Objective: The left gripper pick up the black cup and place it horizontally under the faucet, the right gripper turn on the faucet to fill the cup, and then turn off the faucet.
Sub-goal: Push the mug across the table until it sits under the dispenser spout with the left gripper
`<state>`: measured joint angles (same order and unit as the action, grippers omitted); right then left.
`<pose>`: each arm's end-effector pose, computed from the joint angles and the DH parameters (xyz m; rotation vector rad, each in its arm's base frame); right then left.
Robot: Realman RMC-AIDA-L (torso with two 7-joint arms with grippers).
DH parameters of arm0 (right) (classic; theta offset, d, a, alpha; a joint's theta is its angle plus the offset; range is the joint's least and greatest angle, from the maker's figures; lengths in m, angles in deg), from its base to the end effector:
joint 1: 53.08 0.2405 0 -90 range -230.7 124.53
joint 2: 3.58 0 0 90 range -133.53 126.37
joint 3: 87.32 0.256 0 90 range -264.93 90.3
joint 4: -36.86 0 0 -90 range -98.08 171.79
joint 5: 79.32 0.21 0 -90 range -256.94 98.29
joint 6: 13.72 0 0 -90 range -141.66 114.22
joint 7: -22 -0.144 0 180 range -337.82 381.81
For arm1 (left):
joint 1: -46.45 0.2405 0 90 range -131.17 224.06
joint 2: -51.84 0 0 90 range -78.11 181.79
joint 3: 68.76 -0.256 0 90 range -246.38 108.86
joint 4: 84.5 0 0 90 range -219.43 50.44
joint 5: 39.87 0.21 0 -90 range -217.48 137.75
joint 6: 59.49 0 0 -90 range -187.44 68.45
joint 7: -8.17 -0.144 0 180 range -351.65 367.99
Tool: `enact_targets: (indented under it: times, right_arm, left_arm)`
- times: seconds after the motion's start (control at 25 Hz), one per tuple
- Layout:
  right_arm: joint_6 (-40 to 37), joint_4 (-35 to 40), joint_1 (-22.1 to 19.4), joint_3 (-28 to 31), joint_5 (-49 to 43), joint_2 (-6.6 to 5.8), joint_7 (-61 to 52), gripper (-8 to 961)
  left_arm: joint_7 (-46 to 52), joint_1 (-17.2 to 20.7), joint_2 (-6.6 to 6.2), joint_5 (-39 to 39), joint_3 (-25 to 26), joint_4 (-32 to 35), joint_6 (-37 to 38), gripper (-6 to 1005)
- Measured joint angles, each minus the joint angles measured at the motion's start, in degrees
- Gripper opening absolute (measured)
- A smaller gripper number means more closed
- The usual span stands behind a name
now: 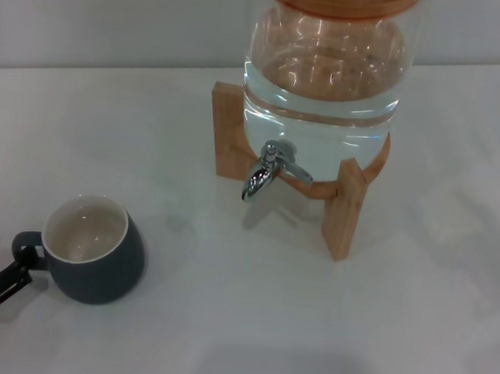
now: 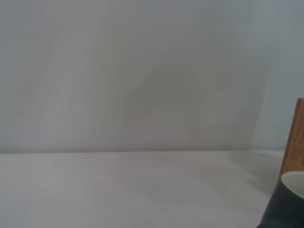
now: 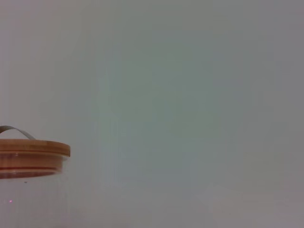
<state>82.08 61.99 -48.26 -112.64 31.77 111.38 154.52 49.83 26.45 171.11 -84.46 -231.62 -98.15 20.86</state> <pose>0.3818 0.2091 0.1215 -1.6310 0.4134 0.9483 -0.3736 0.2508 -0.0178 -2.0634 -0.7626 -0.7018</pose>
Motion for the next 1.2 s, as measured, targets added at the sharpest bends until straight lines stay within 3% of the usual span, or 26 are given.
enact_targets:
  times: [0.72, 0.92, 1.2]
  right_arm:
    - [-0.3, 0.0, 0.6, 0.0, 0.0, 0.01, -0.1, 822]
    - [-0.3, 0.0, 1.0, 0.0, 0.0, 0.01, -0.1, 822]
    - [-0.3, 0.0, 1.2, 0.0, 0.0, 0.01, -0.1, 822]
  left_arm:
    - [0.3, -0.8, 0.08, -0.4, 0.4, 0.7, -0.9, 794]
    - [0.5, -1.1, 0.08, -0.4, 0.4, 0.9, -0.9, 605]
    - [0.3, -1.5, -0.15, -0.4, 0.5, 1.9, -1.2, 449]
